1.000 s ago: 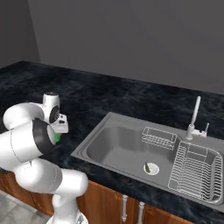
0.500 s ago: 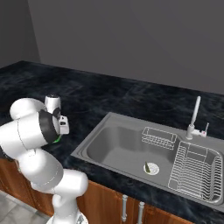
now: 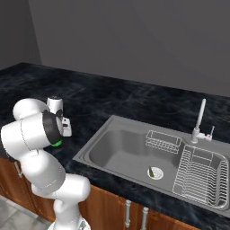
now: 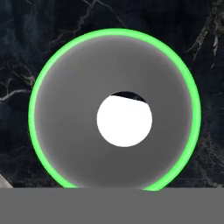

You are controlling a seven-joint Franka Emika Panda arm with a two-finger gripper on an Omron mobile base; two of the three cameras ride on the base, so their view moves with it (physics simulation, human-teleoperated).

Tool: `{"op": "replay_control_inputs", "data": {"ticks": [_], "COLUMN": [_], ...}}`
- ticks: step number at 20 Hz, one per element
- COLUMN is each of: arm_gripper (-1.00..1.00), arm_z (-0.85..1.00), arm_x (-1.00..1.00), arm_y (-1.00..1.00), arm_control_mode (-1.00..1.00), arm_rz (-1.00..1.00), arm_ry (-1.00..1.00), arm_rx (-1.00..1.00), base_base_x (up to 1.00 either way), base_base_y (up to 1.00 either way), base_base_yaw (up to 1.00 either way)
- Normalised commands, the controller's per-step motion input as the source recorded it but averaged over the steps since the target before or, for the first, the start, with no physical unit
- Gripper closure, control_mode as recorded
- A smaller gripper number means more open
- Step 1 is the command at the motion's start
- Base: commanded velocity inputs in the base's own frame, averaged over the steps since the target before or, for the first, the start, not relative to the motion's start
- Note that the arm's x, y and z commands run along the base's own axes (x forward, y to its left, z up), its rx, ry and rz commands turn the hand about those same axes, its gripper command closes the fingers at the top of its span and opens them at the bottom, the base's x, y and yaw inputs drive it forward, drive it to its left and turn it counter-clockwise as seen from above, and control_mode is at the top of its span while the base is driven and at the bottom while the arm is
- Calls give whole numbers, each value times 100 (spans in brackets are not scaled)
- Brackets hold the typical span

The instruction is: Clear the mugs and bowl far away from the sink.

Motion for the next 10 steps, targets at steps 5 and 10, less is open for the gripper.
{"op": "replay_control_inputs", "data": {"ticks": [5,10], "arm_gripper": [100,100], "arm_z": [-4,38], "arm_x": [-13,-12], "arm_y": [12,0], "arm_control_mode": [-100,-100], "arm_rz": [0,1], "arm_ry": [0,-4], "arm_rx": [-3,-2], "base_base_x": [0,0], "base_base_y": [0,0], "base_base_yaw": [0,0]}}
